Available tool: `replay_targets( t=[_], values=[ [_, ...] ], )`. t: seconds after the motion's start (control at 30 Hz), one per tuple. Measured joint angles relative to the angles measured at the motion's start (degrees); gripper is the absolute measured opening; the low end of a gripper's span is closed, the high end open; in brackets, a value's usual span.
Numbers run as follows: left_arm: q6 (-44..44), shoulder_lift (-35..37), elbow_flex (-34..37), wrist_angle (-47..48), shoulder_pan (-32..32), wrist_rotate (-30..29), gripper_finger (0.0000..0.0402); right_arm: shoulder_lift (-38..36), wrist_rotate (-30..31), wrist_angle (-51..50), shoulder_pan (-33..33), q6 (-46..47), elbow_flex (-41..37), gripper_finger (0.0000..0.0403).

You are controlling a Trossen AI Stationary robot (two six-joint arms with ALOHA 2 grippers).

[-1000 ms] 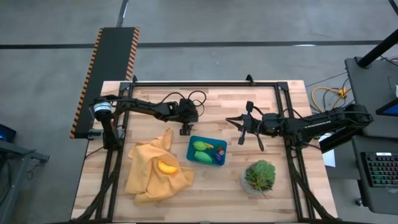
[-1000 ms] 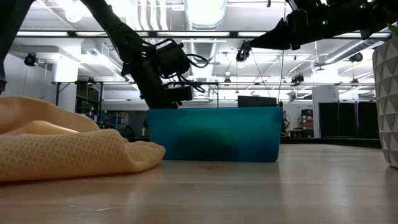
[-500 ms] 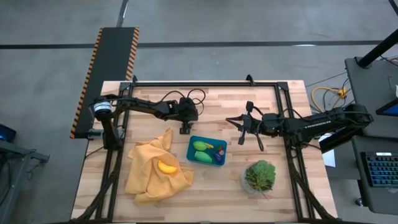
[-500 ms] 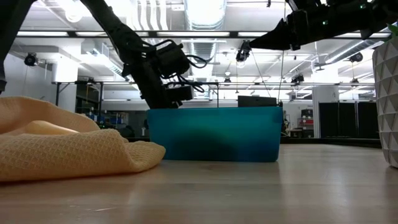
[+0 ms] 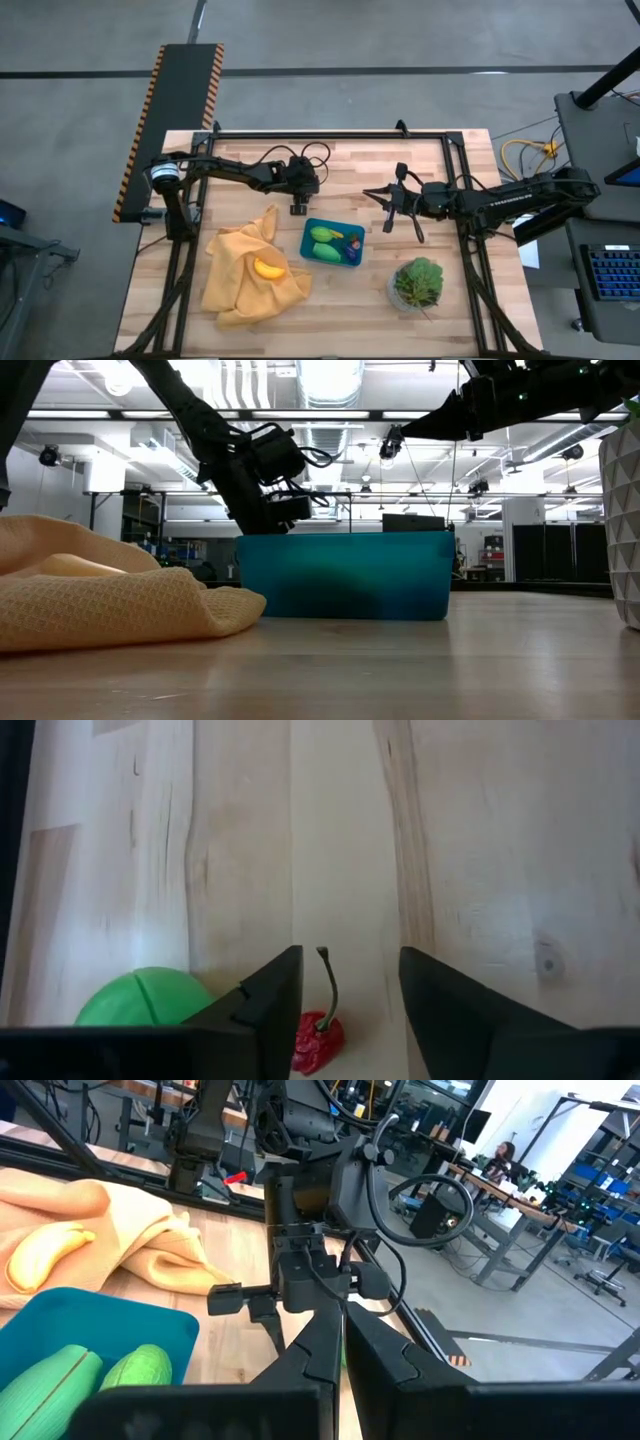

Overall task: Pick and placing Produce into tupperware
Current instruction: Put the red cherry into the blue bin

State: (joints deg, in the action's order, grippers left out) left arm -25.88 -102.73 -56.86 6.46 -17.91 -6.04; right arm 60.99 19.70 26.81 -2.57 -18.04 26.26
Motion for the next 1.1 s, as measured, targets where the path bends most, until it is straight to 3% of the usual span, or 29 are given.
replay_targets(
  t=[0.47, 1.1],
  values=[
    [0.04, -0.01, 0.09, 0.02, -1.18, 0.02, 0.0104, 0.0, -0.02, 0.0, 0.0, 0.0, 0.0, 0.0009],
    [0.06, -0.01, 1.03, -0.69, -1.78, 2.82, 0.0102, 0.0, -0.04, 0.02, 0.0, -0.2, 0.0, 0.0009]
  ],
)
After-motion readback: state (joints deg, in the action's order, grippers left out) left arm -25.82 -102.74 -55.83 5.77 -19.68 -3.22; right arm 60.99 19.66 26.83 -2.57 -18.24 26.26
